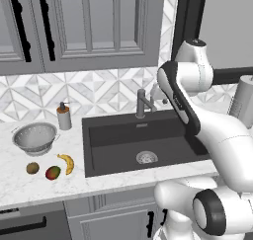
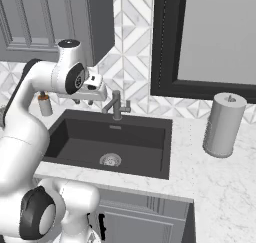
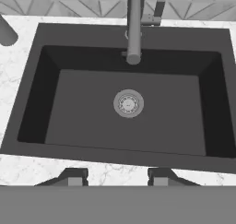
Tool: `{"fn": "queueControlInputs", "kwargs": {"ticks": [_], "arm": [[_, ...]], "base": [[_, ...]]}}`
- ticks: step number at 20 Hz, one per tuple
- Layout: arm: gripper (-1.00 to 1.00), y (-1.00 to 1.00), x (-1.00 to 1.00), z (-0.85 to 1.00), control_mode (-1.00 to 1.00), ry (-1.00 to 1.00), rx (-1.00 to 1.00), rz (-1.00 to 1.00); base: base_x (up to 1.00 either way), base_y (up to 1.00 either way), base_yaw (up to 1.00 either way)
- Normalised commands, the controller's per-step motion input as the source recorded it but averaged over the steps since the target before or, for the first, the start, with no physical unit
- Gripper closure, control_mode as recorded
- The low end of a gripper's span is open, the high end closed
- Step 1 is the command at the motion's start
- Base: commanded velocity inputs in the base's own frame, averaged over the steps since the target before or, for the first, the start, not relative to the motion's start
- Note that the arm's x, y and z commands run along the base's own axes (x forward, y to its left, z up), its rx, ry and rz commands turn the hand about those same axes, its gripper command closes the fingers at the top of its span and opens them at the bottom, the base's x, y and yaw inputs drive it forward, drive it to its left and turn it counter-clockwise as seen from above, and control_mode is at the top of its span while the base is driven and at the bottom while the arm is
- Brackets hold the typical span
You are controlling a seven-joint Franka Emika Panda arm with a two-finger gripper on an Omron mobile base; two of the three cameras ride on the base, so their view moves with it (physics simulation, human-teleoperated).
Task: Put the colander in the sink, put the kiwi, banana, mango in the colander, and turn on the sink faucet and pour water over the colander.
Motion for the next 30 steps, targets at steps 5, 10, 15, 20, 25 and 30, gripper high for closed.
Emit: {"fn": "queueControlInputs", "kwargs": {"ticks": [5,10,15,20,25,30], "arm": [[-1.00,0.47,0.07,-0.18,-1.00,0.04,-0.08,-0.05],[-1.00,0.93,-0.06,-0.68,-1.00,-0.01,-0.14,-0.04],[-1.00,0.99,-0.02,-0.47,-1.00,0.00,-0.01,-0.06],[-1.00,0.85,0.00,-0.03,-1.00,-0.10,0.20,-0.19],[-1.00,0.58,-0.04,-0.08,-1.00,-0.09,0.16,-0.26],[-1.00,0.07,-0.18,-0.25,-1.00,-0.04,0.09,-0.09]], "base": [[0.00,0.00,0.00],[0.00,0.00,0.00],[0.00,0.00,0.00],[0.00,0.00,0.00],[0.00,0.00,0.00],[0.00,0.00,0.00]]}}
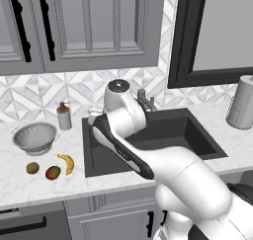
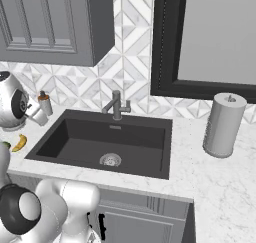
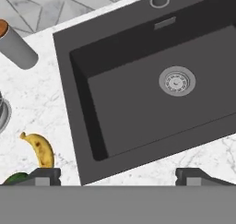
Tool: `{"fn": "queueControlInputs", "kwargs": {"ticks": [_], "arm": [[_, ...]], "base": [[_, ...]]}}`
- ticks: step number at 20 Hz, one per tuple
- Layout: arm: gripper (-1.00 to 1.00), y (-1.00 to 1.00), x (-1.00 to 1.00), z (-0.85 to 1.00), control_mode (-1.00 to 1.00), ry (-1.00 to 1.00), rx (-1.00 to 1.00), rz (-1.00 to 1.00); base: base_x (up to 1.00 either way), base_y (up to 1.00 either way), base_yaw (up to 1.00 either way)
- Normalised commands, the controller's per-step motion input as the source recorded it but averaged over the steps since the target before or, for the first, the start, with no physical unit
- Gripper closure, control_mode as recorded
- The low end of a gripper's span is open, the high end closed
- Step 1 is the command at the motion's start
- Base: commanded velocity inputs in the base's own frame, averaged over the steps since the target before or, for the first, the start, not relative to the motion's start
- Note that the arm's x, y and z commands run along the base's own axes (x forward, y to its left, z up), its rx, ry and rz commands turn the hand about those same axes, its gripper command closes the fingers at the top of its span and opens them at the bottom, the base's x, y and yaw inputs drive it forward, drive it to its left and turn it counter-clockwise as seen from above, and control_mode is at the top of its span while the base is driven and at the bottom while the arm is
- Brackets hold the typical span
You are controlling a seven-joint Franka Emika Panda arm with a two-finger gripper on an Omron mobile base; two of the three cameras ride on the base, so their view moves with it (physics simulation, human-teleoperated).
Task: Put the colander in the sink, put the kiwi, banana, mango in the colander, and turn on the sink faucet and pour water over the colander.
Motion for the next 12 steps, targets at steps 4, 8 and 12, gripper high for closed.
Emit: {"fn": "queueControlInputs", "kwargs": {"ticks": [4,8,12], "arm": [[-1.00,0.03,-0.17,-0.01,-1.00,-0.01,0.00,0.02],[-1.00,0.22,-0.05,0.09,-1.00,0.21,0.06,0.13],[-1.00,0.94,0.31,0.00,-1.00,0.26,0.03,0.10]], "base": [[0.00,0.00,0.00],[0.00,0.00,0.00],[0.00,0.00,0.00]]}}
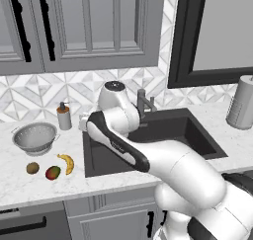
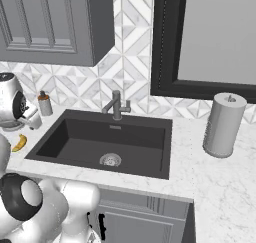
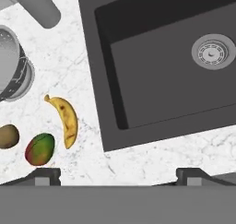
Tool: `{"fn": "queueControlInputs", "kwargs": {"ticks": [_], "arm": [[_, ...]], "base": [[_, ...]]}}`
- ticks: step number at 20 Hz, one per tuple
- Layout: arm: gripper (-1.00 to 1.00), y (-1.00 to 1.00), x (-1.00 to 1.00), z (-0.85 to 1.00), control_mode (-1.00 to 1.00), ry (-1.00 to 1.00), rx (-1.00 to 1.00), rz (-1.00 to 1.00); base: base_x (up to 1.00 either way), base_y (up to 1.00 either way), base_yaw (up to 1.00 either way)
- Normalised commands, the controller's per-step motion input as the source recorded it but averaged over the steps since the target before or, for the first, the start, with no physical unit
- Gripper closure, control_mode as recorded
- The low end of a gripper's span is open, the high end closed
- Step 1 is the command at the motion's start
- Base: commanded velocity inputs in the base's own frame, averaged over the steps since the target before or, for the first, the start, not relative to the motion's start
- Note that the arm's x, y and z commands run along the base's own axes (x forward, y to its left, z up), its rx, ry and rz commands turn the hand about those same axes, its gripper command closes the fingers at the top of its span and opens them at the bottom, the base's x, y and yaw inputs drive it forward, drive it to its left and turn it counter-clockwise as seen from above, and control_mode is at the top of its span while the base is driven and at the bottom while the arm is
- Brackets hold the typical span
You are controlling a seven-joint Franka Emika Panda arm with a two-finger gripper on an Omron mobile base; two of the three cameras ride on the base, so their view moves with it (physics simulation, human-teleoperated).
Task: Put the colander in the sink, put the kiwi, banana, mango in the colander, and turn on the sink faucet and pour water over the colander.
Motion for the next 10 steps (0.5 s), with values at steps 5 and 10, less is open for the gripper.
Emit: {"fn": "queueControlInputs", "kwargs": {"ticks": [5,10], "arm": [[-1.00,0.95,0.67,0.00,-1.00,0.16,0.00,0.00],[-1.00,0.57,0.35,-0.12,-1.00,0.10,0.00,0.00]], "base": [[0.00,0.00,0.00],[0.00,0.00,0.00]]}}
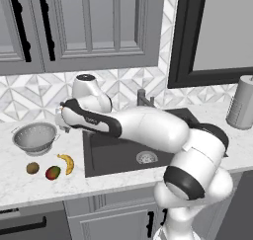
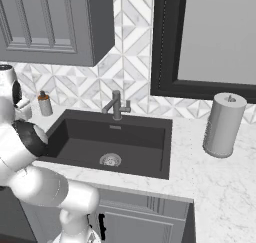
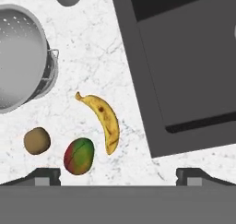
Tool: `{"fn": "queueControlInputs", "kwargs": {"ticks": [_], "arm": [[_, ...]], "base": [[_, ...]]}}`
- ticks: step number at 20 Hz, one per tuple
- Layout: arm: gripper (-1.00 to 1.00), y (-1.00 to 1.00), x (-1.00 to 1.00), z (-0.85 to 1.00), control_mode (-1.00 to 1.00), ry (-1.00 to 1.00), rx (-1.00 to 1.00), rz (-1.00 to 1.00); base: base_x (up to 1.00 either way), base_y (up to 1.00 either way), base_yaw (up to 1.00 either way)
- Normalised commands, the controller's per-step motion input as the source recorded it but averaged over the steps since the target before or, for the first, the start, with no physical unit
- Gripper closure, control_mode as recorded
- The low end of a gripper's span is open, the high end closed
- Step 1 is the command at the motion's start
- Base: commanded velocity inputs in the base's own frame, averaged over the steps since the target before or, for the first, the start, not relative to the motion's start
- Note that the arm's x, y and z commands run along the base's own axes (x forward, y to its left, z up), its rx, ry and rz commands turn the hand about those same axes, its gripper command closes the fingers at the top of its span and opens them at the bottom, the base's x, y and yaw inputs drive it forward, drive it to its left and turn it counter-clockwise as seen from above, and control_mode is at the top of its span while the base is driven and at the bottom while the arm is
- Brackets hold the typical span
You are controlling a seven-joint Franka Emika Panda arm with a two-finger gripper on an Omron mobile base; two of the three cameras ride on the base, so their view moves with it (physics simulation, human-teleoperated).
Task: Put the colander in the sink, put the kiwi, banana, mango in the colander, and turn on the sink faucet and pour water over the colander.
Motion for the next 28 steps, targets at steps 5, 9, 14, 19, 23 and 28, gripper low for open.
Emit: {"fn": "queueControlInputs", "kwargs": {"ticks": [5,9,14,19,23,28], "arm": [[-1.00,0.23,0.26,-0.45,-1.00,0.02,0.00,0.00],[-1.00,0.19,0.27,-0.52,-1.00,0.00,0.00,0.00],[-1.00,0.23,0.22,-0.29,-1.00,0.00,0.00,0.00],[-1.00,0.23,0.25,-0.10,-1.00,0.00,0.00,0.00],[-1.00,0.29,0.38,-0.14,-1.00,0.00,0.00,0.00],[-1.00,0.28,0.48,-0.19,-1.00,0.00,-0.02,0.00]], "base": [[0.00,0.00,0.00],[0.00,0.00,0.00],[0.00,0.00,0.00],[0.00,0.00,0.00],[0.00,0.00,0.00],[0.00,0.00,0.00]]}}
